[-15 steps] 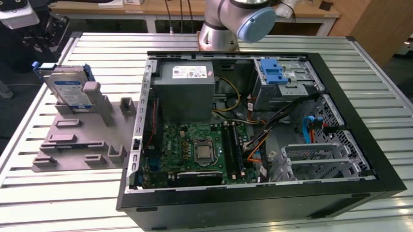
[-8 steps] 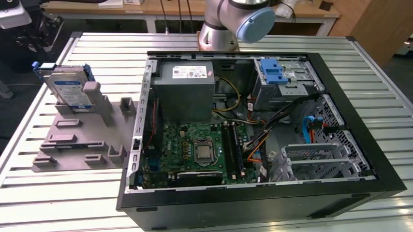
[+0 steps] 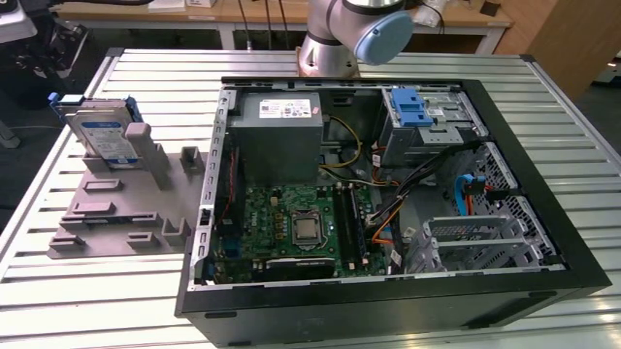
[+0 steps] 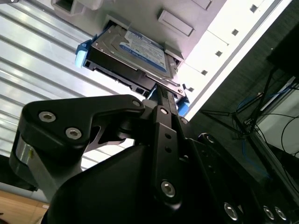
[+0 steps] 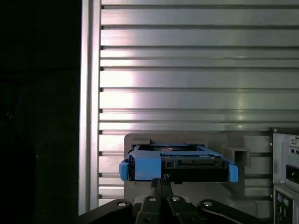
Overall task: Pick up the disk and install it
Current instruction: 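Reach for the disk, then pick up the disk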
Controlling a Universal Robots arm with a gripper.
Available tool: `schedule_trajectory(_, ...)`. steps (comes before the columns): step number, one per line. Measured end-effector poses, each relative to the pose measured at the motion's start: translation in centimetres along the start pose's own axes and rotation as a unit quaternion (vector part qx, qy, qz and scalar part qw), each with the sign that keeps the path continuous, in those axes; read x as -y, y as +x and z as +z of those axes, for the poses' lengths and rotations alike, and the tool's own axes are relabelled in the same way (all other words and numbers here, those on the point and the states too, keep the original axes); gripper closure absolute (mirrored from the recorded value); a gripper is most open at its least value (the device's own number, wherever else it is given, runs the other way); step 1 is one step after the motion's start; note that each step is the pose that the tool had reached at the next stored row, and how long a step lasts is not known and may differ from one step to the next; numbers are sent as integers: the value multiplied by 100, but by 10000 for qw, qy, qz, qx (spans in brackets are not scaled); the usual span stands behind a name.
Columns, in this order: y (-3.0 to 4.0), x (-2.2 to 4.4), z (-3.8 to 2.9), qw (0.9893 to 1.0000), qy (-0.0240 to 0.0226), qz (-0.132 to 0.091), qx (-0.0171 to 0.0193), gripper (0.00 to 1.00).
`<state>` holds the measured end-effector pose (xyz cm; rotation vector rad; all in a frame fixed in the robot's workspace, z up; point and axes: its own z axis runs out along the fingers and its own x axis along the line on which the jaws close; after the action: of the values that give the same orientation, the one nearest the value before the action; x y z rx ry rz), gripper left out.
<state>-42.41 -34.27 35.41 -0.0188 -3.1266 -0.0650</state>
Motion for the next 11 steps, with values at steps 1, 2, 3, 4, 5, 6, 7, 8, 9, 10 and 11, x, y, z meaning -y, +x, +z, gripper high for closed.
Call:
schedule_trajectory(1, 1, 0, 0, 10000, 0, 0, 0, 89)
schedule_trajectory(2, 3, 0, 0, 10000, 0, 0, 0, 89)
schedule_trajectory(3, 5, 0, 0, 10000, 0, 0, 0, 89)
schedule_trajectory(4, 13, 0, 0, 10000, 0, 1, 0, 89)
schedule_trajectory(5, 20, 0, 0, 10000, 0, 0, 0, 89)
schedule_trajectory(6, 22, 0, 0, 10000, 0, 0, 0, 89)
schedule_trajectory(7, 23, 0, 0, 10000, 0, 0, 0, 89)
schedule_trajectory(8, 24, 0, 0, 10000, 0, 0, 0, 89)
schedule_trajectory(9, 26, 0, 1, 10000, 0, 0, 0, 89)
schedule_trajectory(10, 27, 0, 1, 10000, 0, 0, 0, 89)
schedule_trajectory(11, 29, 0, 0, 10000, 0, 0, 0, 89)
